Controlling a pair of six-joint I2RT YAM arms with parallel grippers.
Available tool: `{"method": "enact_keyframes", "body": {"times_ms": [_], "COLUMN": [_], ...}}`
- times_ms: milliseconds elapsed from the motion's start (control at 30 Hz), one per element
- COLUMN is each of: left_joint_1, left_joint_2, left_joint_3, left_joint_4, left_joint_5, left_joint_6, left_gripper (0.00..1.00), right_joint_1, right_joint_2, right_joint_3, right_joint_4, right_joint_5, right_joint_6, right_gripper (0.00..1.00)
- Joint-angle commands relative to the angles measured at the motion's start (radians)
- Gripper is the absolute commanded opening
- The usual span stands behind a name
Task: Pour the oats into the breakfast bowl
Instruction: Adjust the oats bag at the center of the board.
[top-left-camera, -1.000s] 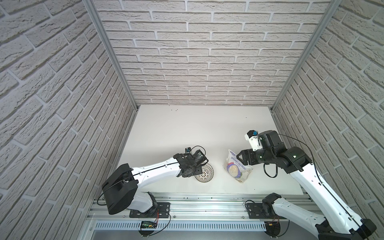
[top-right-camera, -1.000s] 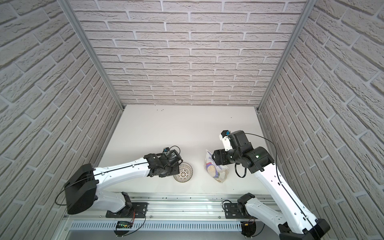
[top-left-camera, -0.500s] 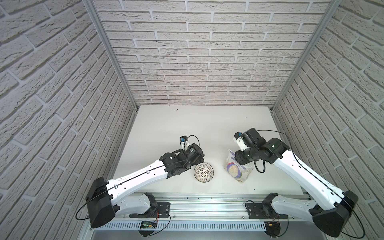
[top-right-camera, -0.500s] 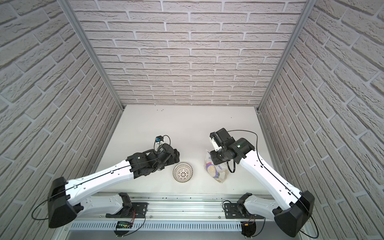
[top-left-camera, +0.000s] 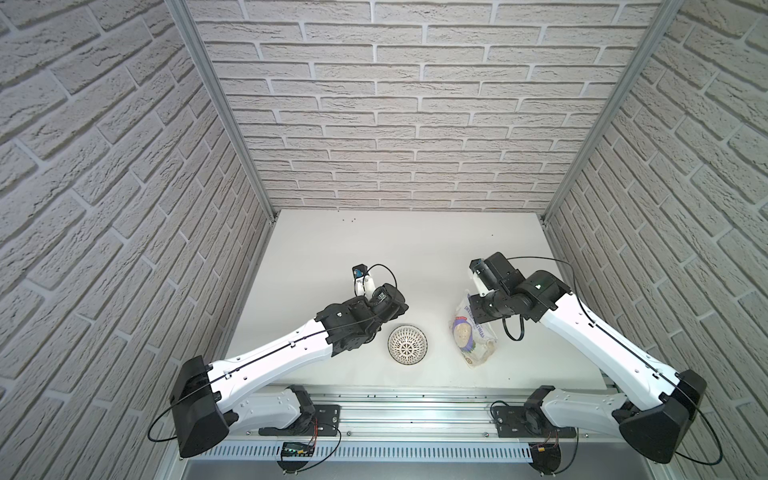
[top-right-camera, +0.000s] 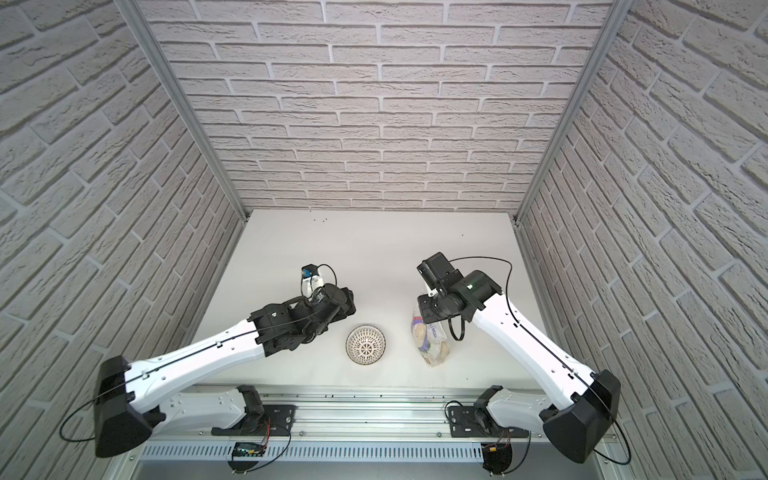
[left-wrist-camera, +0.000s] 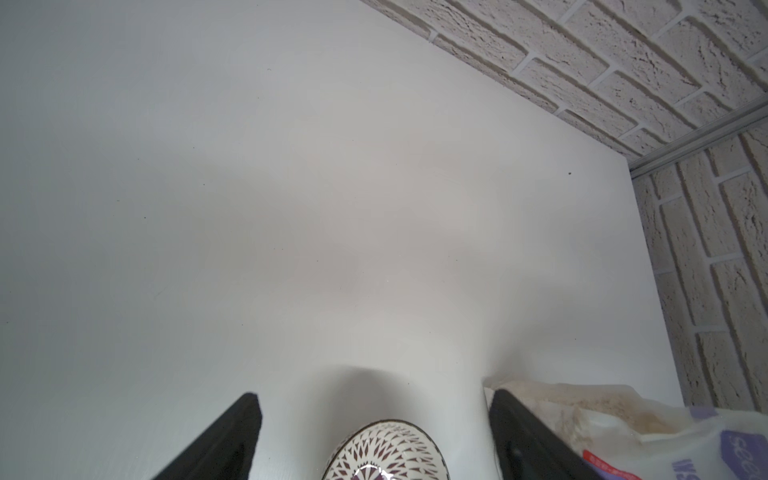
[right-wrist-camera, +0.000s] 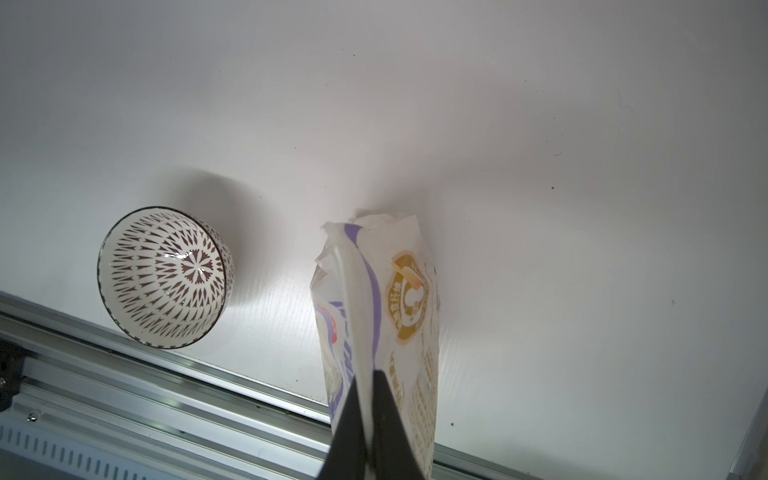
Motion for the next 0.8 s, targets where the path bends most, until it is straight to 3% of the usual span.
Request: {"method": "enact_keyframes", "body": {"times_ms": [0, 300, 333, 433, 500, 767], "left_joint_1": [-0.003, -0.001, -0.001, -0.001, -0.001, -0.001], "left_joint_2": [0.013, 0.061, 0.067, 0.079, 0.087, 0.120], "left_joint_3": [0.030, 0.069, 0.071, 0.082, 0.090, 0.086], "left_joint_4": [0.020, -0.001, -0.001, 0.003, 0.007, 0.161], "left_joint_5": [-0.047, -0.029, -0.024, -0.011, -0.007, 0.096], "left_joint_6": [-0.044, -0.098, -0.102, -0.103, -0.101, -0.004], "left_gripper": [0.89, 0.89, 0.89, 0.90, 0.90, 0.88], "right_joint_1": [0.009, 0.010, 0.010, 0.010, 0.010, -0.009], "right_joint_2": [0.012, 0.100, 0.105, 0.099, 0.072, -0.100], "right_joint_3": [0.077, 0.114, 0.118, 0.135, 0.144, -0.011], "right_joint_4": [0.156, 0.231, 0.233, 0.243, 0.243, 0.274], "right_joint_5": [0.038, 0.114, 0.115, 0.086, 0.081, 0.027], "right_joint_6": [0.128, 0.208, 0.205, 0.177, 0.159, 0.153], "right_gripper": [0.03, 0.05, 0.13, 0.47, 0.54, 0.52]}}
